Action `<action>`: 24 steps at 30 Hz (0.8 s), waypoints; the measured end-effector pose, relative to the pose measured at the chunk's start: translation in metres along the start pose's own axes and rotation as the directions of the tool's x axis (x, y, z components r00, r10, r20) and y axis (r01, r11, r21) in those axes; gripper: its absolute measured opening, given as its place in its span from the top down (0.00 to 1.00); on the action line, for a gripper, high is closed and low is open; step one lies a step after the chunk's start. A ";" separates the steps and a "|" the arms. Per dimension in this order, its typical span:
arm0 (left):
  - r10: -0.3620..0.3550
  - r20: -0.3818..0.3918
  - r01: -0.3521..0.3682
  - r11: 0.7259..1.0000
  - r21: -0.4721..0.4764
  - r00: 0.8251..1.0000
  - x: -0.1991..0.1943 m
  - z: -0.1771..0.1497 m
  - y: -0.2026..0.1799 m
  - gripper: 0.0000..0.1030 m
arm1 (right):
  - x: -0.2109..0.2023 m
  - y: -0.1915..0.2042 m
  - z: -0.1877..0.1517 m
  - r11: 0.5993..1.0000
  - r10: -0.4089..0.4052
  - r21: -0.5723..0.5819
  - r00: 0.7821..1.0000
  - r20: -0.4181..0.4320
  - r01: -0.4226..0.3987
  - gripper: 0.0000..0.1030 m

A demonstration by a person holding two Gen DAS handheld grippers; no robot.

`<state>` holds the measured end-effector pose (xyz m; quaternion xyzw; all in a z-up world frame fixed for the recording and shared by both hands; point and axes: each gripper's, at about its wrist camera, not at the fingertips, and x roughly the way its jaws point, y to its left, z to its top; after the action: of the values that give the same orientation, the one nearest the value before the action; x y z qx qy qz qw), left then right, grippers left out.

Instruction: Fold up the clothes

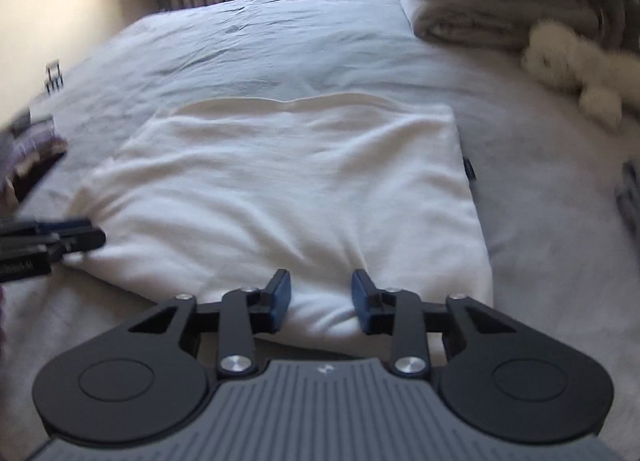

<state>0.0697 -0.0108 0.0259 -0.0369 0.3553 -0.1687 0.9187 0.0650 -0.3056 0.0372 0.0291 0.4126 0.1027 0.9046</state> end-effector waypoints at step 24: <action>-0.014 -0.065 0.012 0.999 -0.041 0.998 -0.003 0.007 0.013 0.58 | -0.014 -0.024 -0.005 0.975 -0.218 -0.042 0.976 -0.022 0.217 0.71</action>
<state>0.0759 0.0023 0.0307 -0.0523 0.3882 -0.1687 0.9045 0.0559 -0.3326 0.0407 -0.0353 0.4234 0.0117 0.9052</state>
